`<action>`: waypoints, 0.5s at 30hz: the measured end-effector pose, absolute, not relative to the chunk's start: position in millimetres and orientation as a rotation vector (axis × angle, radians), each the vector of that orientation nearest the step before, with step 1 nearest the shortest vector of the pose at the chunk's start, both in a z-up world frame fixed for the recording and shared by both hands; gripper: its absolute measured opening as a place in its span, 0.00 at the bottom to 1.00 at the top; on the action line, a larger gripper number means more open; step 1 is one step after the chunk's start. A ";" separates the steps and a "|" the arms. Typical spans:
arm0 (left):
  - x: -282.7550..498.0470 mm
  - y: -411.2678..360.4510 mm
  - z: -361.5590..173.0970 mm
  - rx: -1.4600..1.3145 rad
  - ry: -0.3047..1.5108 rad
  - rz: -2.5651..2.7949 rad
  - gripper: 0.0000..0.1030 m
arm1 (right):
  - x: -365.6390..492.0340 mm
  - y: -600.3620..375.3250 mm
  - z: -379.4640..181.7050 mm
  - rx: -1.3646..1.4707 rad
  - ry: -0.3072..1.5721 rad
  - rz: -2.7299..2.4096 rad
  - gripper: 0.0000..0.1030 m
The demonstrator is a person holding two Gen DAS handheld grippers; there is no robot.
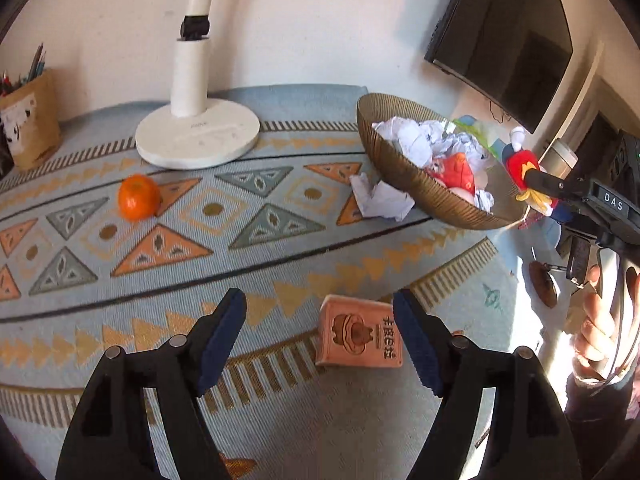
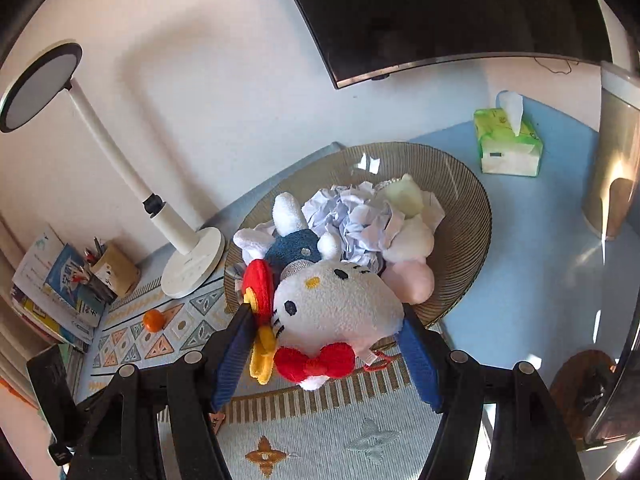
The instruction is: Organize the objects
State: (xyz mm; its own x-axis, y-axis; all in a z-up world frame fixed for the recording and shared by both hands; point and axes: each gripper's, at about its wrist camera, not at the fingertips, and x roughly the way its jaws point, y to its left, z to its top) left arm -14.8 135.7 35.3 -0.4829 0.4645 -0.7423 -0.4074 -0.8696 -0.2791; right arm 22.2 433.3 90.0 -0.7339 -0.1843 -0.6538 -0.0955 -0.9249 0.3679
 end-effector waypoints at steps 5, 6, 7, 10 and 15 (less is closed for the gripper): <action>3.9 161.5 14.1 -1.272 -0.066 2.218 0.72 | 34.8 432.1 97.9 1.089 -0.552 -2.852 0.67; 6.3 168.0 12.3 -1.279 -0.051 2.207 0.72 | 36.2 432.3 98.2 1.090 -0.549 -2.855 0.67; 9.0 173.2 12.1 -1.272 -0.027 2.224 0.72 | 37.3 432.9 97.6 1.093 -0.552 -2.852 0.67; 8.9 184.2 10.9 -1.251 0.005 2.265 0.72 | 38.2 436.0 92.9 1.112 -0.571 -2.839 0.67; 3.4 194.3 11.7 -1.228 0.349 2.373 0.74 | 40.7 439.7 91.4 1.102 -0.578 -2.829 0.67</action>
State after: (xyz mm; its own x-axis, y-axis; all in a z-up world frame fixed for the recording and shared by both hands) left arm 3.4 194.3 11.7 -0.5069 0.2687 -0.8190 -0.4928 -0.8699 0.0197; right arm 40.7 439.7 91.4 -0.7444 -0.1802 -0.6429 -0.0867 -0.9287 0.3606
